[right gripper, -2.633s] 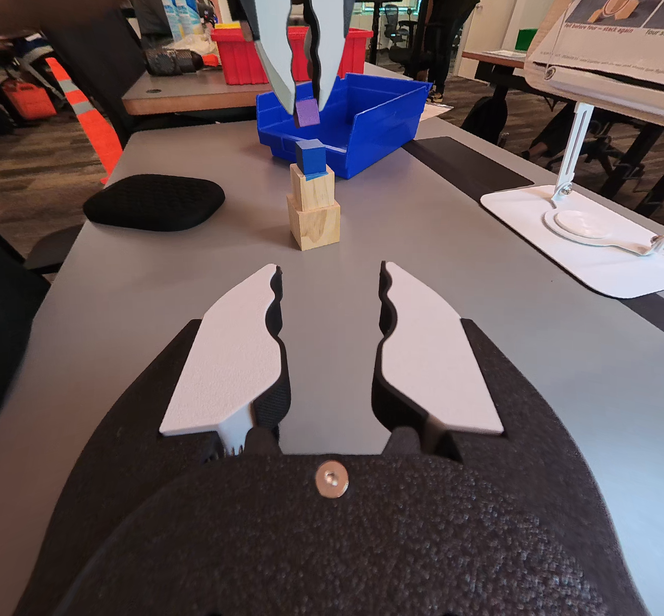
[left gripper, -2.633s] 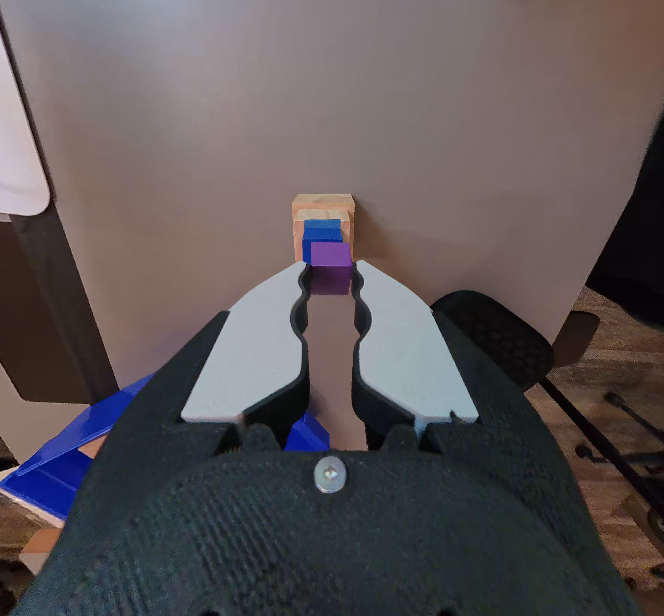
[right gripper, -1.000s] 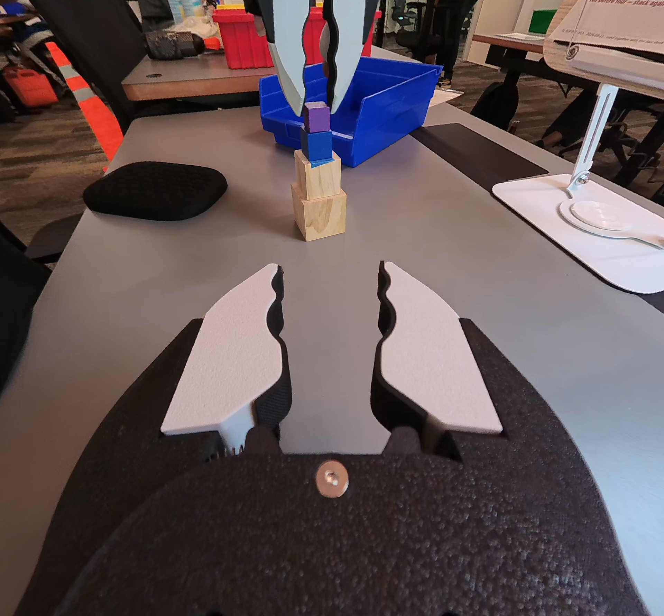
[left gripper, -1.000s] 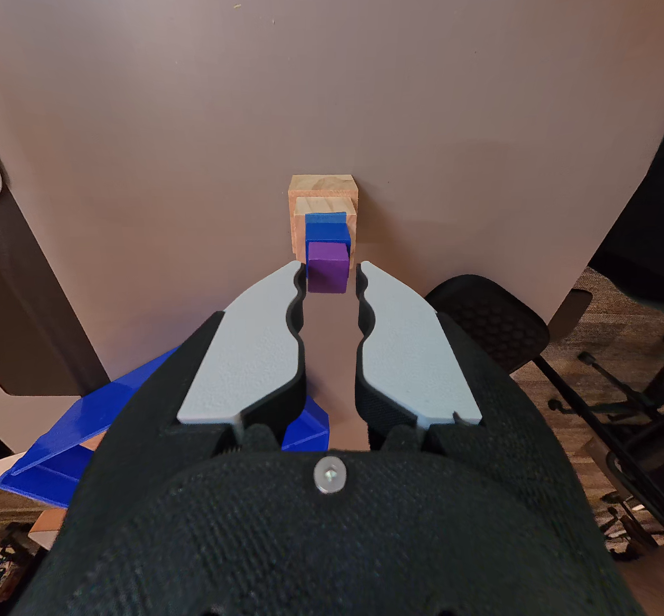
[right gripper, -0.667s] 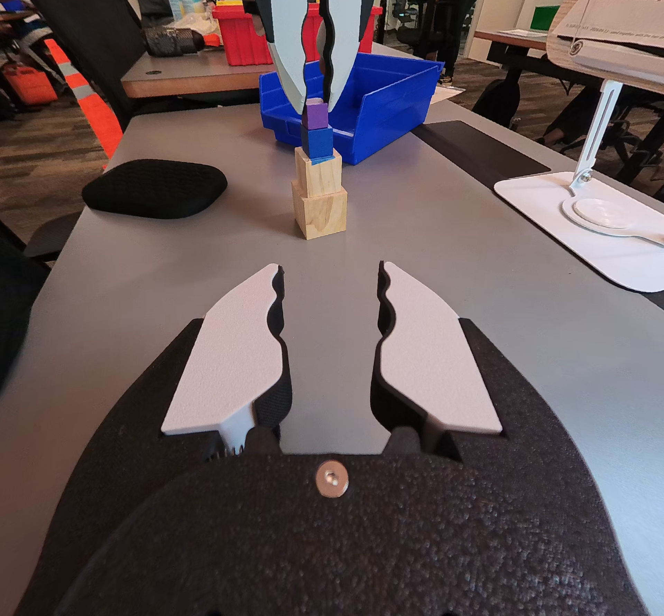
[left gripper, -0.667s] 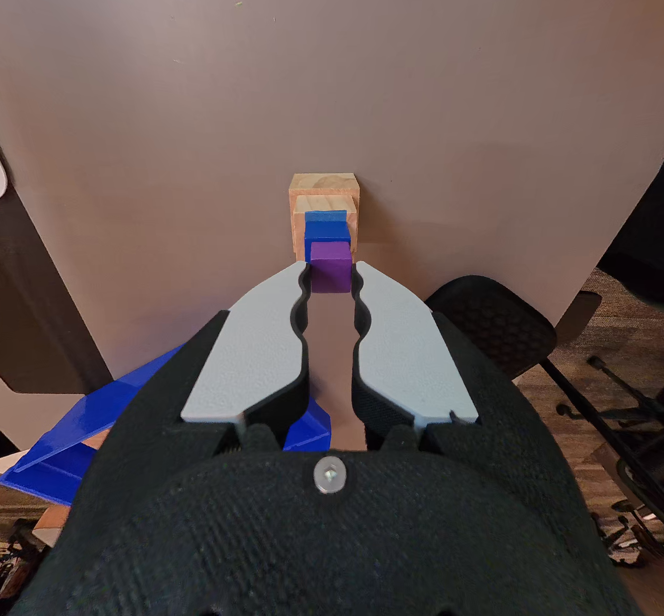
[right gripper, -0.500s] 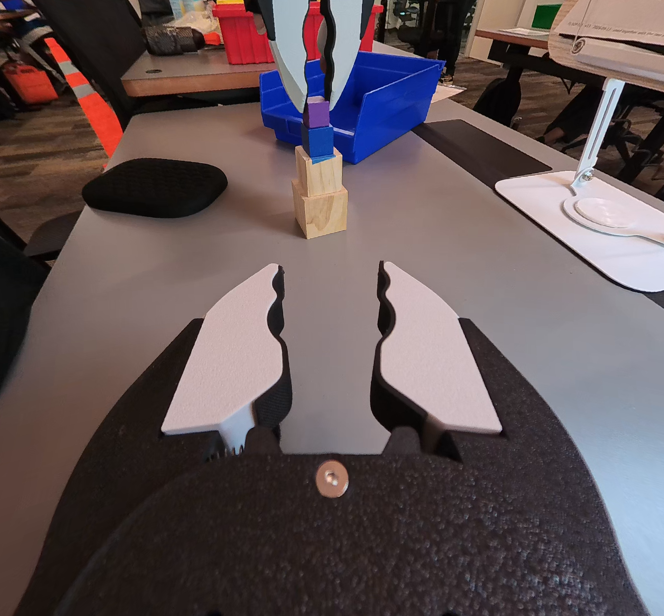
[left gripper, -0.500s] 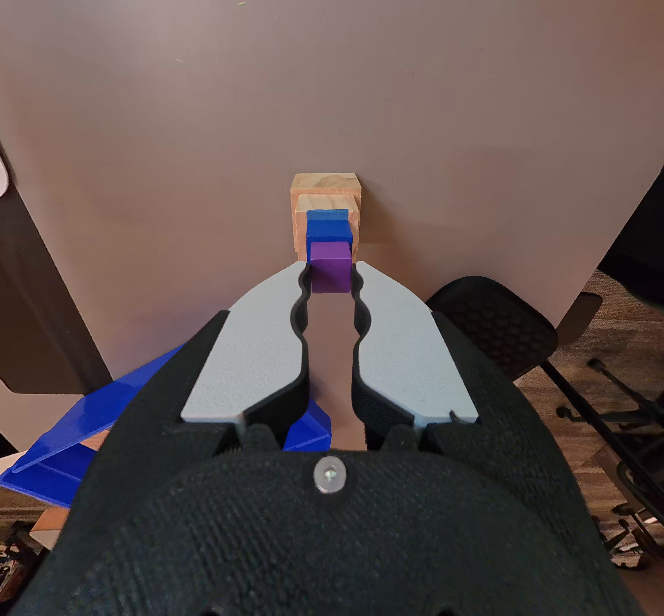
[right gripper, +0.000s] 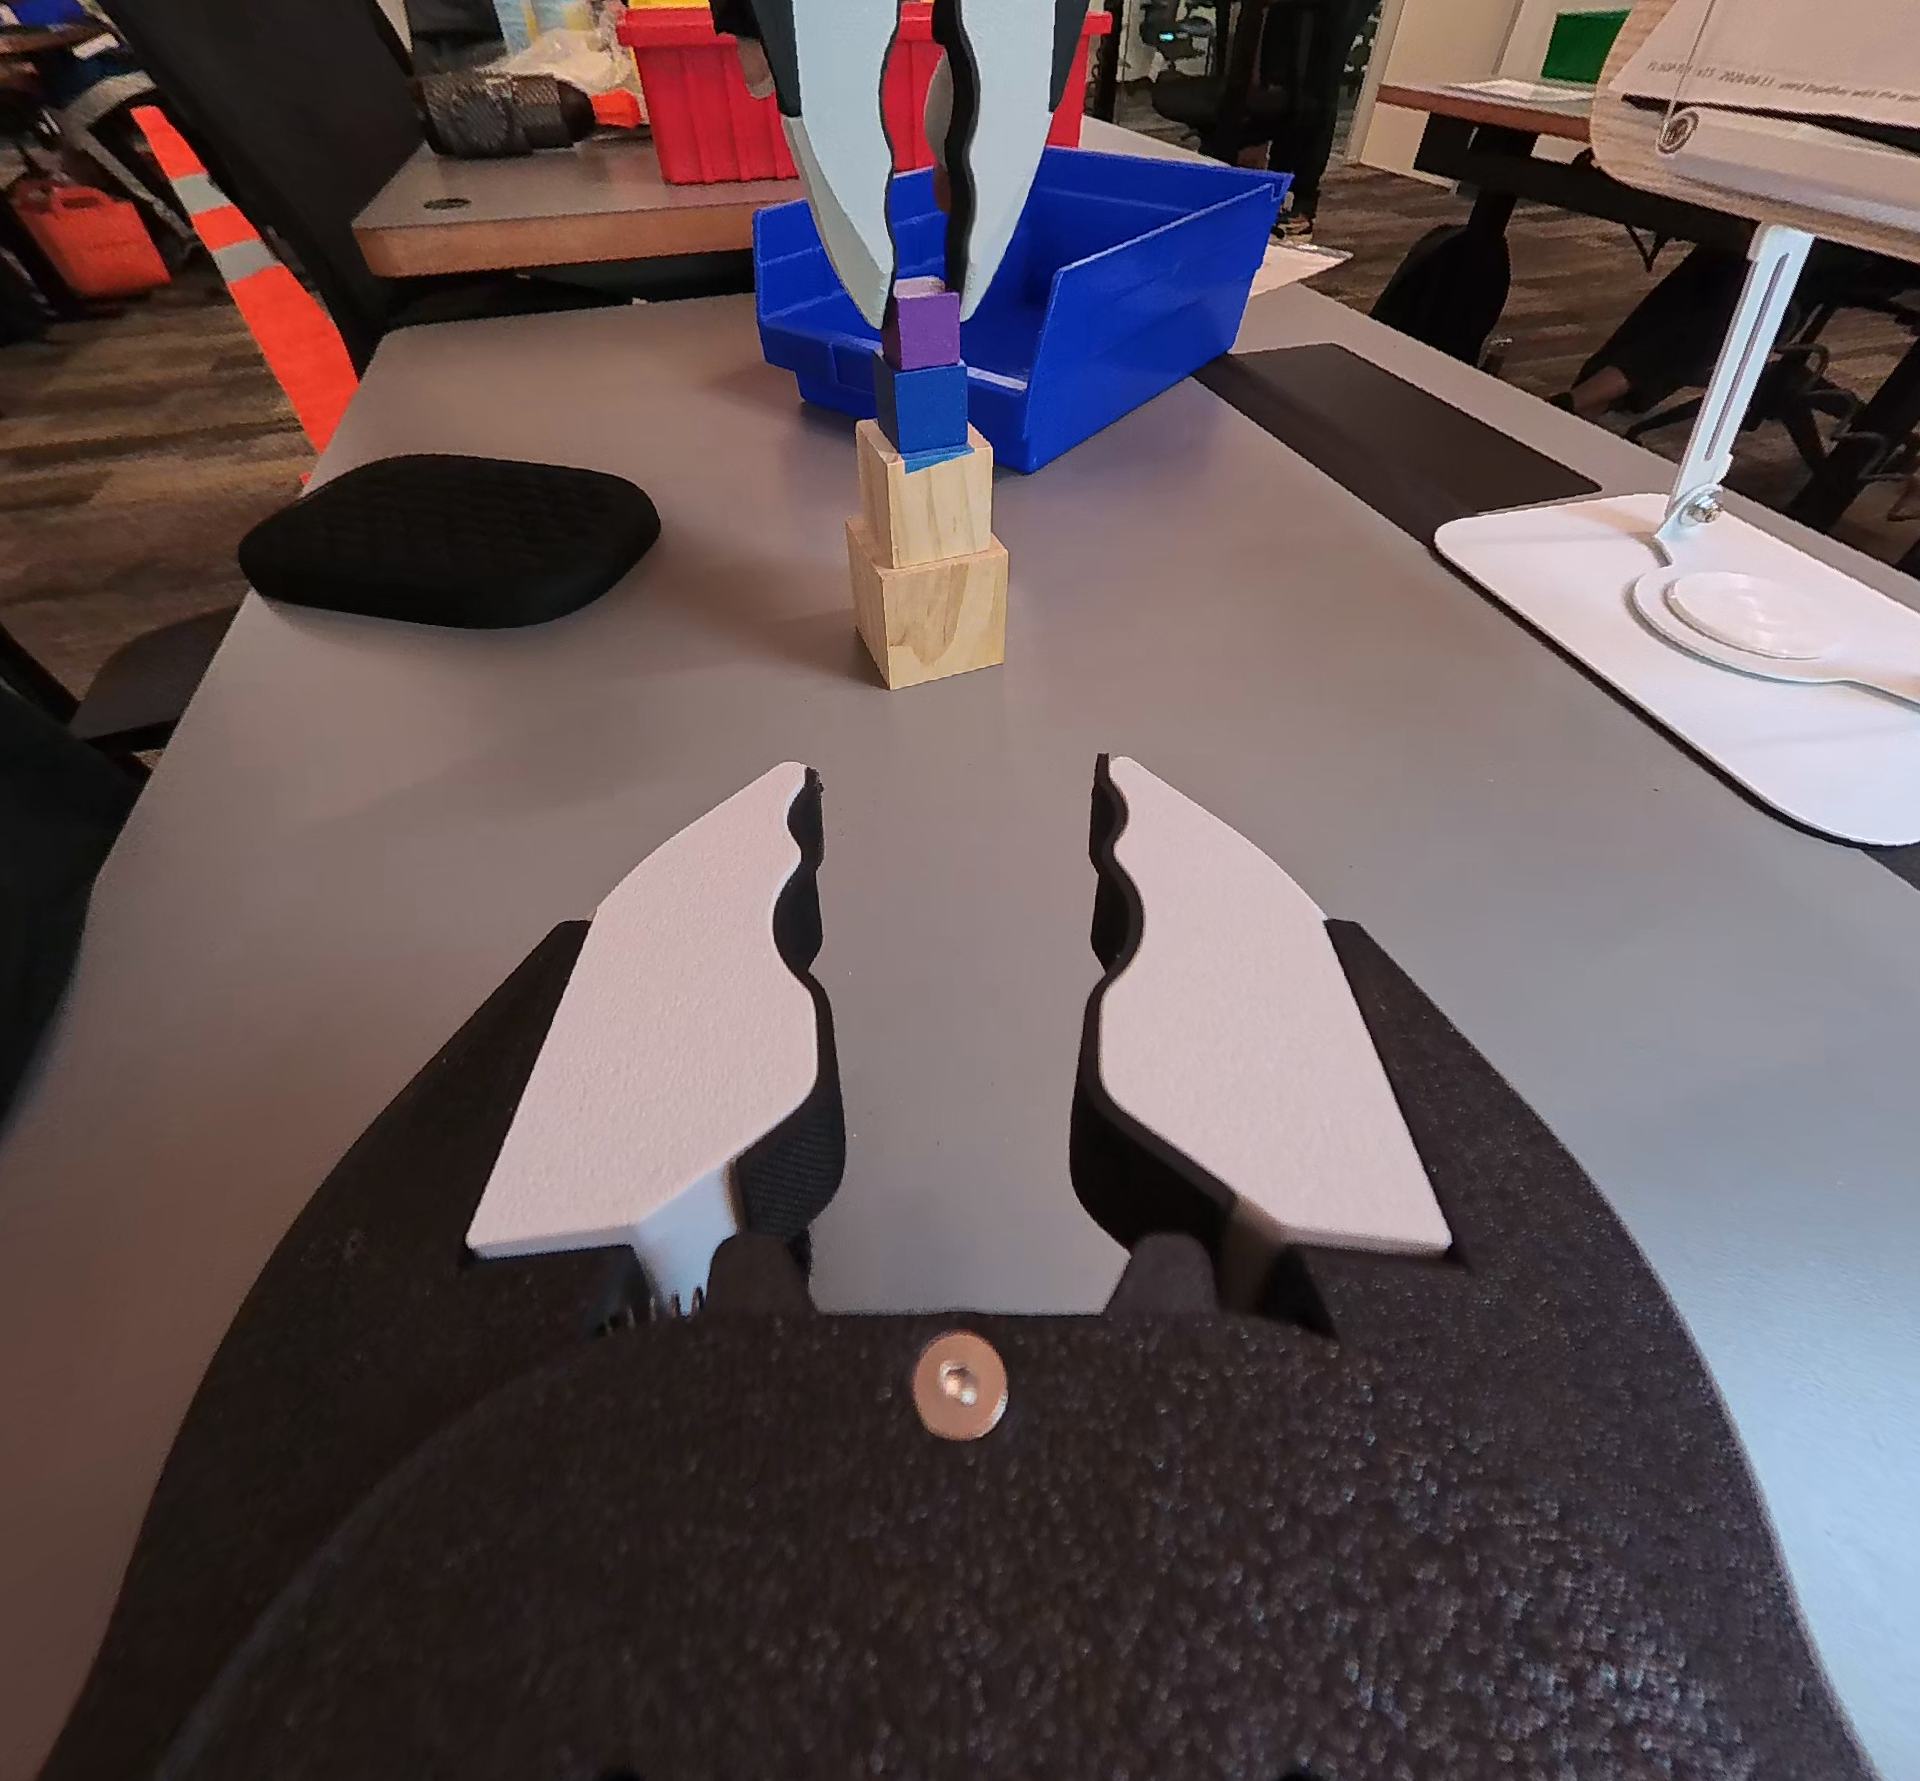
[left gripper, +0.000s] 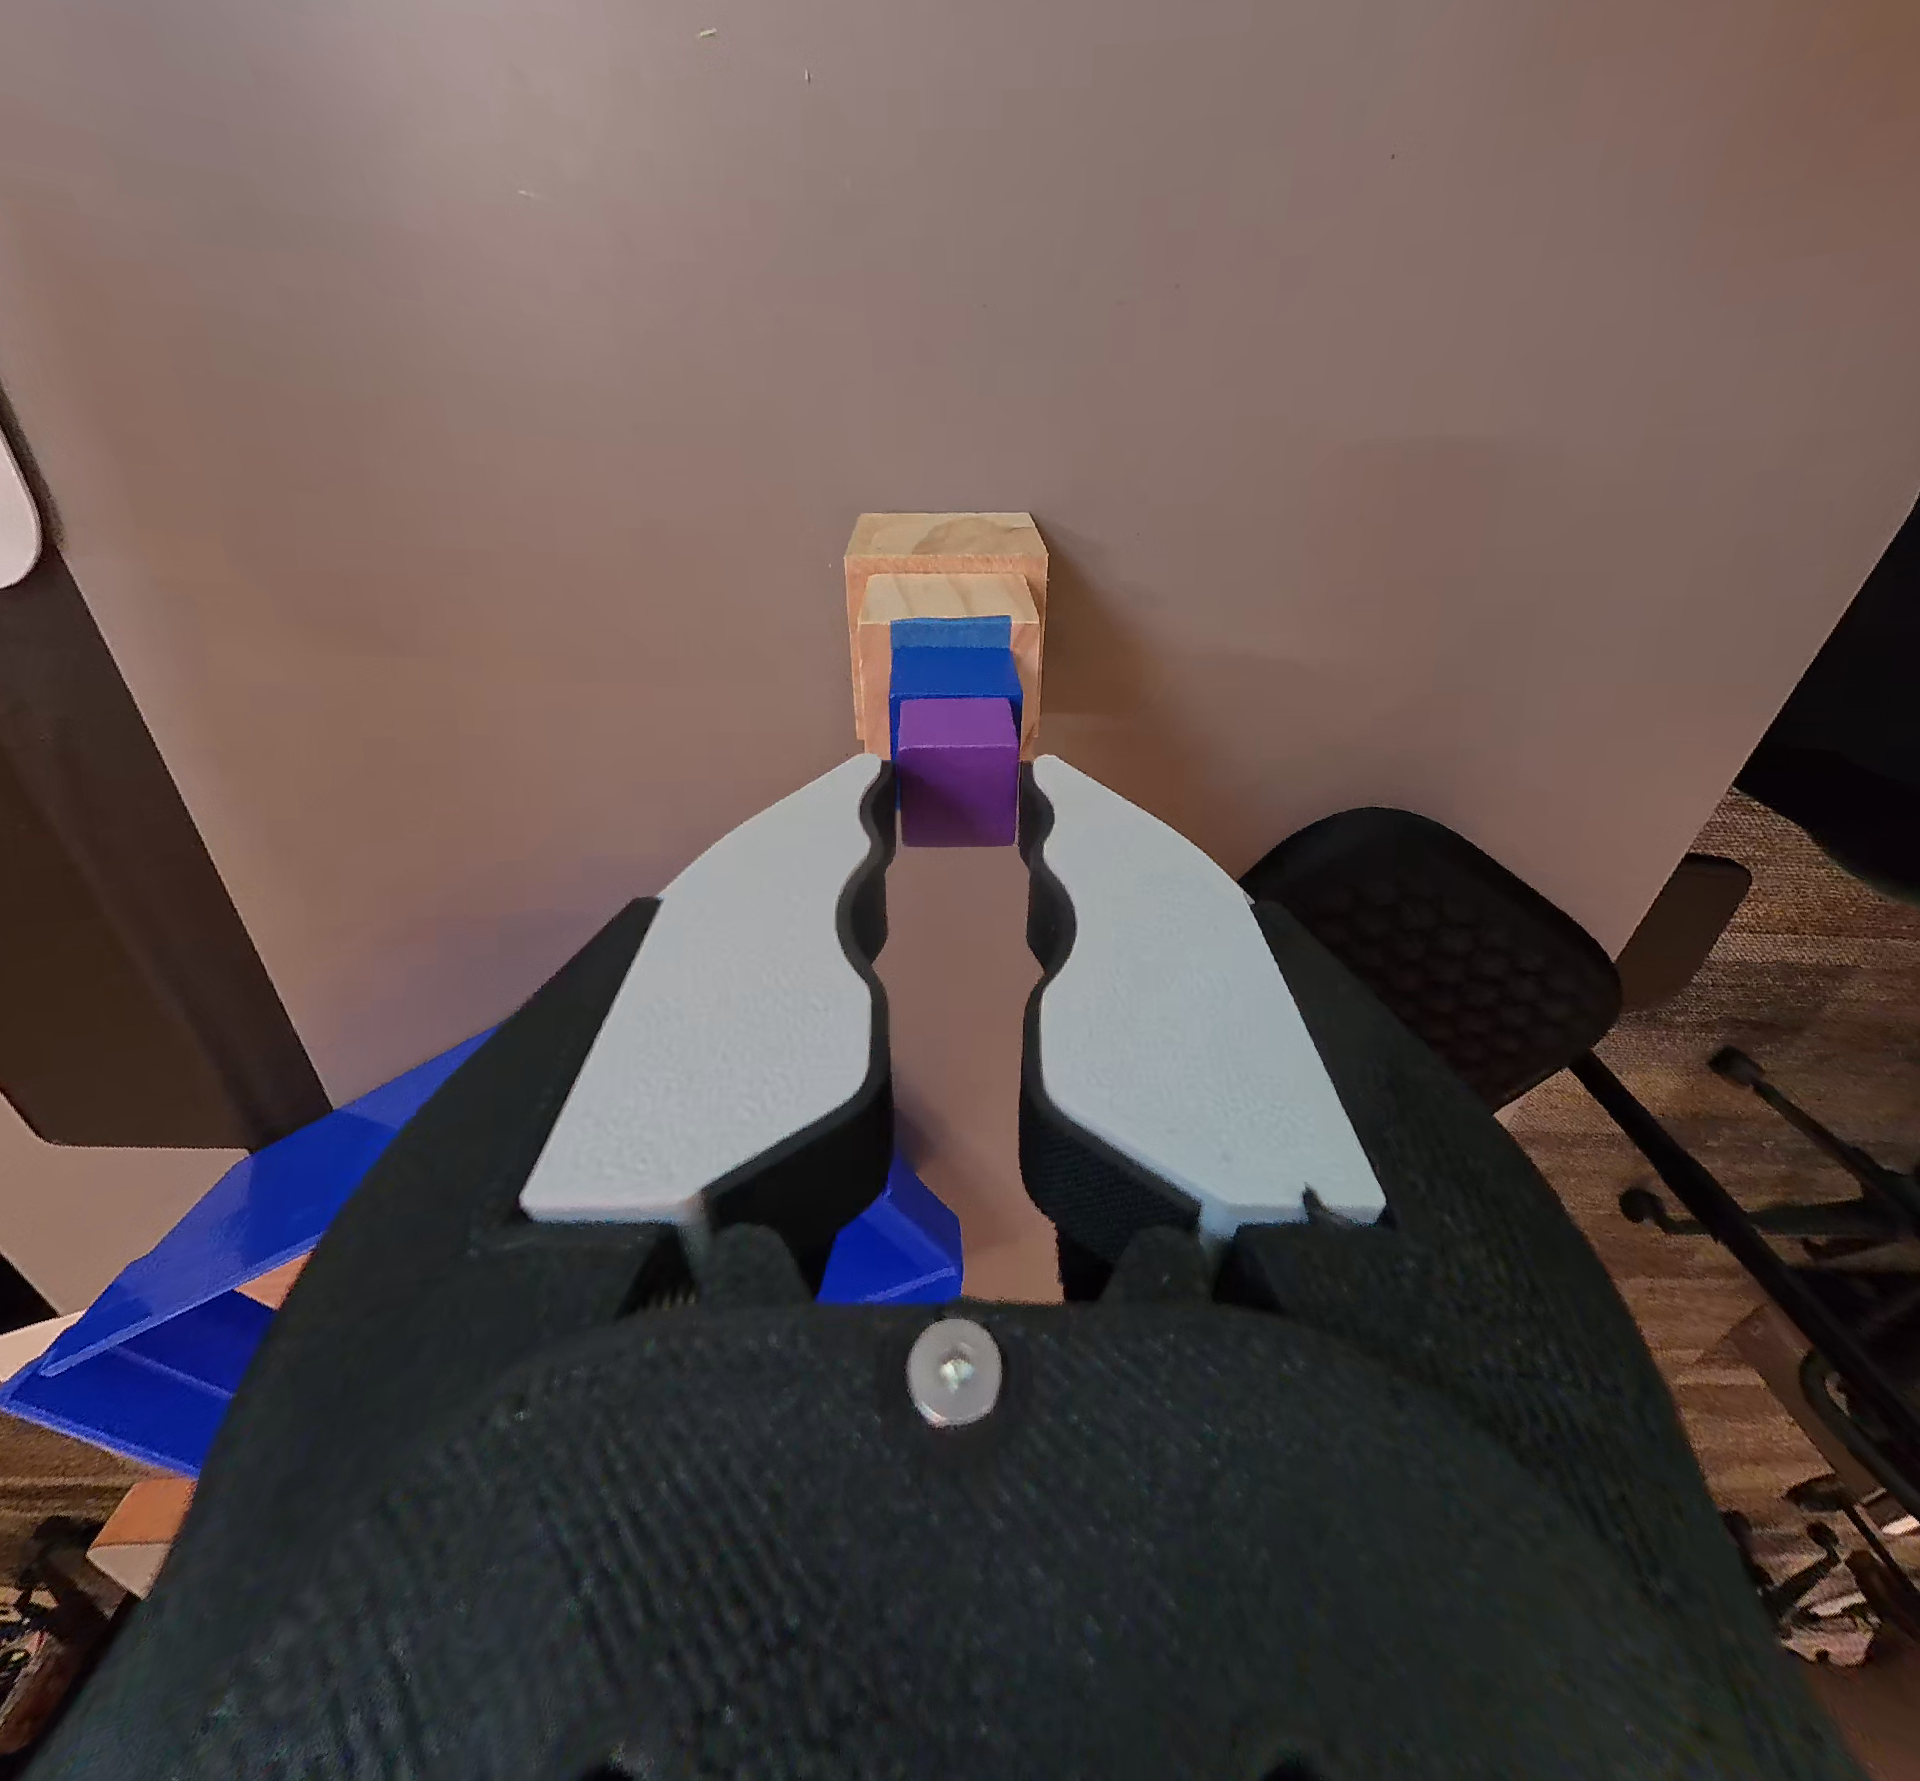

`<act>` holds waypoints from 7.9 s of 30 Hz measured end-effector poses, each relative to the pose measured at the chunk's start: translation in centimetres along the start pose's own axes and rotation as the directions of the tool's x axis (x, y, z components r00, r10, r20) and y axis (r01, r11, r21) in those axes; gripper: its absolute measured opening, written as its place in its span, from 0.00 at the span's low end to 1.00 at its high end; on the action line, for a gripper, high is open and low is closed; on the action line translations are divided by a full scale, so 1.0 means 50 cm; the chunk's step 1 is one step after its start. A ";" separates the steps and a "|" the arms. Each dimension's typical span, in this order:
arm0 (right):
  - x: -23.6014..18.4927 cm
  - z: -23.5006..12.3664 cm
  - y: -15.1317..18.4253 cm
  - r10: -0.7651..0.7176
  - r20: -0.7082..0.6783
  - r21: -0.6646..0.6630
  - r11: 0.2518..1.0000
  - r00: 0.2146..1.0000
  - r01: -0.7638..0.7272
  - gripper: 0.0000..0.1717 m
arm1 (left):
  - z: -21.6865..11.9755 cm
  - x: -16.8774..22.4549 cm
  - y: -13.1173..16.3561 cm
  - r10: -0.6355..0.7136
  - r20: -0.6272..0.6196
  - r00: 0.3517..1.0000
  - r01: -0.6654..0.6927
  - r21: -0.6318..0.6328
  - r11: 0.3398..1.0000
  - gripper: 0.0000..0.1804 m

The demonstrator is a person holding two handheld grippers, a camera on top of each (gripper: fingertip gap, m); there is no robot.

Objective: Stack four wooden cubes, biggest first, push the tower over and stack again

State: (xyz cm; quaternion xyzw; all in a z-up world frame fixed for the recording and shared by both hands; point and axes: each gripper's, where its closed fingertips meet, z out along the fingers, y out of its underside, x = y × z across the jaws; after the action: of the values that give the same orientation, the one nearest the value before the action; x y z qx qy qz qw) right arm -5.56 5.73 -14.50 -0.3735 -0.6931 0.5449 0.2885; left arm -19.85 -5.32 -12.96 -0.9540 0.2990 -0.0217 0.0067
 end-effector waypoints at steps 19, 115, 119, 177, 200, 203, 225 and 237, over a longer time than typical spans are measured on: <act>0.000 0.003 0.005 0.004 0.001 -0.007 1.000 1.000 -0.004 0.29 | -0.045 -0.002 0.015 -0.013 0.055 0.998 0.006 0.119 0.993 0.13; 0.101 0.080 0.070 -0.235 0.007 -0.553 0.809 0.972 0.200 0.48 | 0.100 -0.038 0.060 -0.466 0.095 0.880 0.112 0.910 0.398 0.42; 0.126 0.134 0.080 -0.264 0.097 -0.675 0.691 0.960 0.258 0.49 | 0.110 -0.043 0.063 -0.473 0.092 0.876 0.123 0.906 0.405 0.41; 0.155 -0.060 0.166 0.074 -0.474 -0.634 0.663 0.878 -0.398 0.40 | 0.121 -0.049 0.060 -0.485 0.115 0.867 0.112 0.904 0.413 0.32; -0.013 0.097 0.028 -0.118 0.312 -0.671 0.675 0.943 0.306 0.26 | 0.098 -0.022 0.044 -0.422 0.105 0.901 0.062 0.929 0.365 0.30; -0.013 0.096 0.041 -0.109 0.318 -0.685 0.661 0.942 0.308 0.26 | 0.105 -0.021 0.043 -0.417 0.112 0.902 0.064 0.920 0.386 0.30; -0.010 0.092 0.053 -0.119 0.367 -0.693 0.627 0.923 0.356 0.26 | 0.126 -0.023 0.042 -0.415 0.109 0.903 0.085 0.903 0.422 0.29; -0.011 0.093 0.053 -0.112 0.362 -0.685 0.641 0.925 0.346 0.26 | 0.131 -0.022 0.042 -0.410 0.109 0.905 0.087 0.898 0.431 0.29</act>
State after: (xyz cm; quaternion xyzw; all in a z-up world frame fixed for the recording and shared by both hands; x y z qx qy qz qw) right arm -8.46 3.10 -18.17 -0.2829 -0.9293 0.2245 0.0768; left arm -21.63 -6.42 -19.58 -0.8376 0.0935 -0.0214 0.5377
